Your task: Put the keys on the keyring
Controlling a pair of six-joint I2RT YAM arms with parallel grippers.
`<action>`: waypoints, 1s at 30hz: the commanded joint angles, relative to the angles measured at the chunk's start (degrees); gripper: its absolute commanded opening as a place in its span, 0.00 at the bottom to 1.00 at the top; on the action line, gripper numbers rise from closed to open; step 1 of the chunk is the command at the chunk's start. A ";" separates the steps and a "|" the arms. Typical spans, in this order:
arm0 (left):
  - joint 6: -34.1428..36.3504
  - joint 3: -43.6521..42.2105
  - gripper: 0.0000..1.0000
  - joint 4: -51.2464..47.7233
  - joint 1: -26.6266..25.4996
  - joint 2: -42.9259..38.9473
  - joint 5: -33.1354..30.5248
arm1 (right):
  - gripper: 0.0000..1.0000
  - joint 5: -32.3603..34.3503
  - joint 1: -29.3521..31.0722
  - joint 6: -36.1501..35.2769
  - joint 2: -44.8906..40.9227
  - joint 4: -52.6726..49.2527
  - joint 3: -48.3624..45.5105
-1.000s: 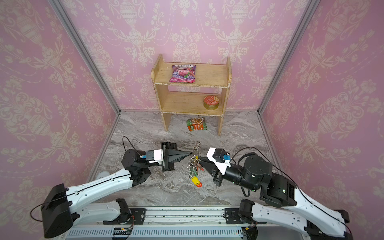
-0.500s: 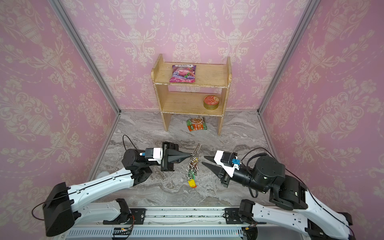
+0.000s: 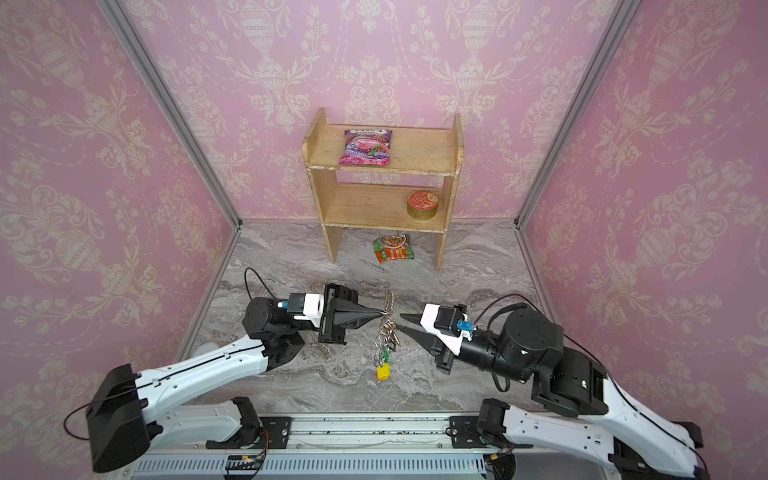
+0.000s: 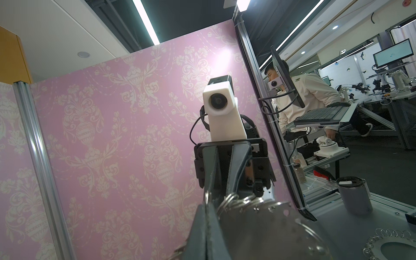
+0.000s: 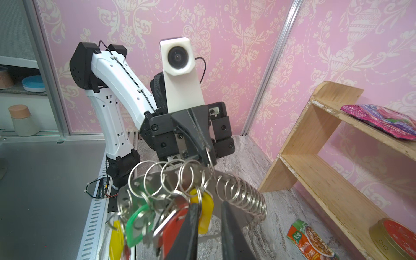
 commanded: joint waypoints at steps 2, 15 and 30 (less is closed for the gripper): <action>-1.91 1.94 0.00 3.64 0.22 0.45 1.48 | 0.20 -0.46 0.21 -1.57 0.48 3.12 1.04; -1.92 1.95 0.00 3.62 0.16 0.47 1.74 | 0.19 -1.50 0.20 -1.68 2.33 4.27 0.76; -2.06 1.95 0.00 3.29 0.13 -0.05 2.35 | 0.11 -0.48 0.16 -1.42 3.47 5.39 0.38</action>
